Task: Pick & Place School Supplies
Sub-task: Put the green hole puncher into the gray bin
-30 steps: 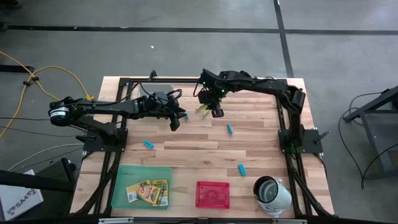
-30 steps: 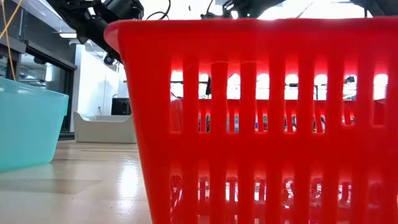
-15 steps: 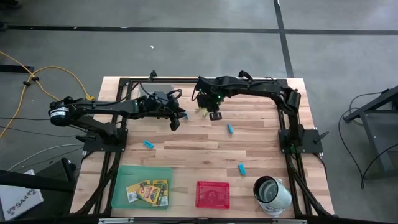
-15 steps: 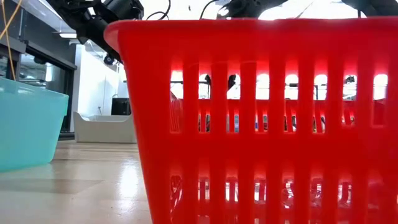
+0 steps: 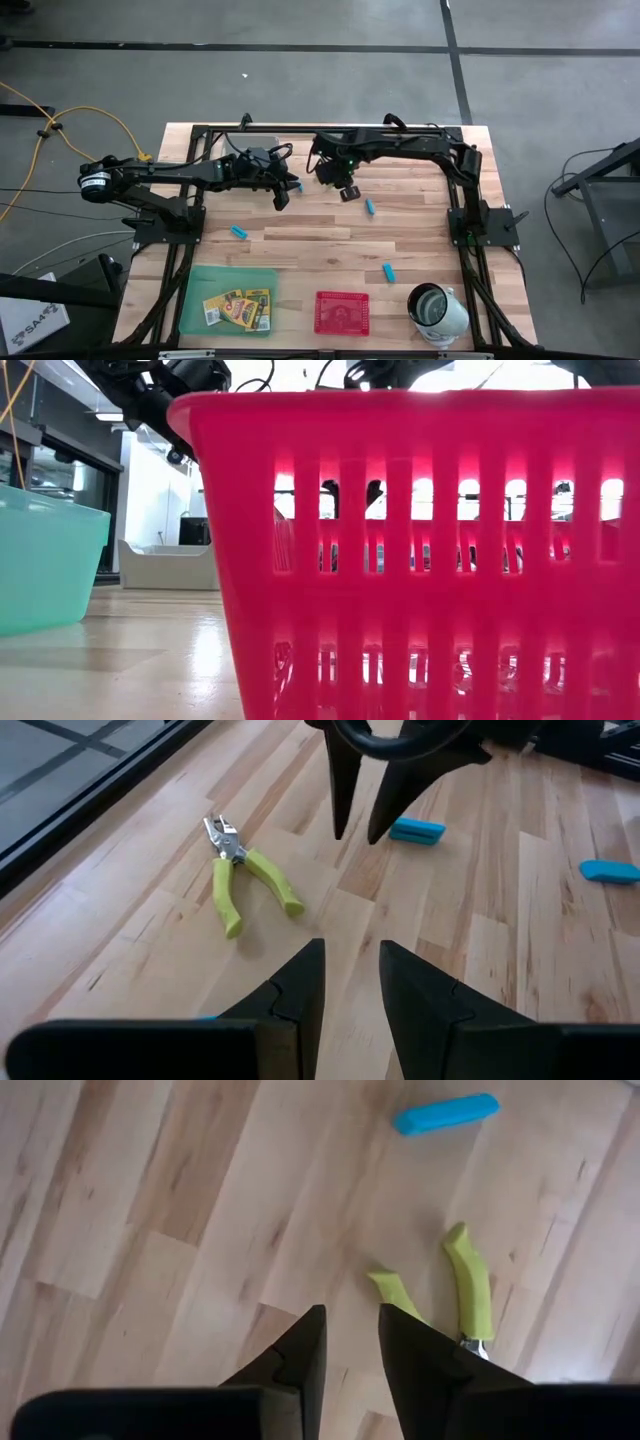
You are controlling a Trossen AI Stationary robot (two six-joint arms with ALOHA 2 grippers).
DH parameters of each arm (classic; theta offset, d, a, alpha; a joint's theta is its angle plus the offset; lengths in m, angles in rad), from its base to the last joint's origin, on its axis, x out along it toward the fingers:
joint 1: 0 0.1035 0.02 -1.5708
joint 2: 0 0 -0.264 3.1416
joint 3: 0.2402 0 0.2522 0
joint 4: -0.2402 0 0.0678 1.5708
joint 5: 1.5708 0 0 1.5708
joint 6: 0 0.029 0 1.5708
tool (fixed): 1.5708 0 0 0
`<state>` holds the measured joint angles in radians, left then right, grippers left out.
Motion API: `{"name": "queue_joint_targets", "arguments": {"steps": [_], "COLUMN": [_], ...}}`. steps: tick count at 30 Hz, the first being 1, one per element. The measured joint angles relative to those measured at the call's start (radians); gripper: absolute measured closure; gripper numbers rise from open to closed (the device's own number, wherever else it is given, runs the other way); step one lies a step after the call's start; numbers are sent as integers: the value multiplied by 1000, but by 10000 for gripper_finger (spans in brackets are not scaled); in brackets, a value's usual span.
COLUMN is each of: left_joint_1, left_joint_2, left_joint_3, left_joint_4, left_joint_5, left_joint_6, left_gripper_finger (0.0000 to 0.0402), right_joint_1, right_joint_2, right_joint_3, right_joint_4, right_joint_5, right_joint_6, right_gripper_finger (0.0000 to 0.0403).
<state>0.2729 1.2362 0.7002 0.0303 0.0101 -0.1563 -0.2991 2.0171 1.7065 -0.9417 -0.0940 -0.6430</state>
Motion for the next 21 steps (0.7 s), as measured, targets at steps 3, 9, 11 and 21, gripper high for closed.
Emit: {"name": "queue_joint_targets", "arguments": {"steps": [3, 9, 11, 21], "left_joint_1": [0, 0, 0, 0], "left_joint_2": [0, 0, 0, 0], "left_joint_3": [0, 0, 0, 0], "left_joint_4": [0, 0, 0, 0], "left_joint_5": [0, 0, -1, -1], "left_joint_6": [0, 0, 0, -1], "left_gripper_finger": [307, 307, 307, 307], "right_joint_1": [-13, -31, -29, 27], "right_joint_2": [0, 0, 0, 0], "right_joint_3": [0, 0, 0, 0], "right_joint_4": [3, 10, 15, 31], "right_joint_5": [-42, -6, 33, 217], "right_joint_6": [-13, 16, 28, 1], "right_gripper_finger": [319, 314, 310, 309]}}
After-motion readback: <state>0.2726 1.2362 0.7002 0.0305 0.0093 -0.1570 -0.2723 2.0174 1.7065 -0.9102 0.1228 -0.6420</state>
